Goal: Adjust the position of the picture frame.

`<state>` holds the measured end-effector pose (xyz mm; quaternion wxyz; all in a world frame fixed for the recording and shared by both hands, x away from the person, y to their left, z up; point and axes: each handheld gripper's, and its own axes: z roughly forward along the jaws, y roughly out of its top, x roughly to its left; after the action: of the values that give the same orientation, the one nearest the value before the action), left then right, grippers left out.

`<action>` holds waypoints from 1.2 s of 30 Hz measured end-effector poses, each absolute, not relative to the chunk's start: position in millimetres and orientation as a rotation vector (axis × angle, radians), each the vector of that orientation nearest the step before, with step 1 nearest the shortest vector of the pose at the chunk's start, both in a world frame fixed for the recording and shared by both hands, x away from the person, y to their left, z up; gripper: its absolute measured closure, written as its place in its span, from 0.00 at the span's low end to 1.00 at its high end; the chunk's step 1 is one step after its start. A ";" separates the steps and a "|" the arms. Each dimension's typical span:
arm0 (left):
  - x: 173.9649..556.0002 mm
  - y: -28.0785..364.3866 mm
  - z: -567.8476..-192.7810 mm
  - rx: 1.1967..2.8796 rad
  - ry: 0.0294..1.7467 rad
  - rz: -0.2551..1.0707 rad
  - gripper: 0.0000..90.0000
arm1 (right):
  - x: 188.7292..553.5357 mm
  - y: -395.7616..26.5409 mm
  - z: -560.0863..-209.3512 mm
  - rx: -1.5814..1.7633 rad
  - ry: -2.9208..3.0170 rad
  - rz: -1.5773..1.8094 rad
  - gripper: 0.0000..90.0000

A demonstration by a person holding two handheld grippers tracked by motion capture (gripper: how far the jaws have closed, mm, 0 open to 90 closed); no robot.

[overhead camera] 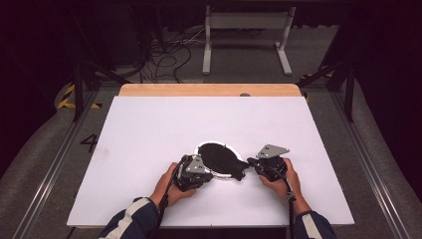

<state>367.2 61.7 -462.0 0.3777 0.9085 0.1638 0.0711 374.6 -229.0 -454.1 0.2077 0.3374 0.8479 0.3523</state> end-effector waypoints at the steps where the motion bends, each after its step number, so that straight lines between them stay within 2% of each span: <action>1: 368.3 62.0 -462.2 2.319 0.421 0.193 0.97 | 374.7 -228.7 -454.8 0.942 2.366 0.982 1.00; 11: 372.6 66.5 -461.9 2.324 0.442 0.236 0.99 | 368.6 -228.5 -455.9 0.887 2.426 0.982 1.00; 36: 393.2 78.5 -464.3 2.279 0.550 0.312 0.97 | 347.0 -207.6 -454.8 0.790 2.508 0.987 1.00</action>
<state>393.2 78.5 -464.3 0.3787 0.8918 0.2153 0.1222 347.0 -207.6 -454.8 0.1656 0.2773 0.8807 0.3465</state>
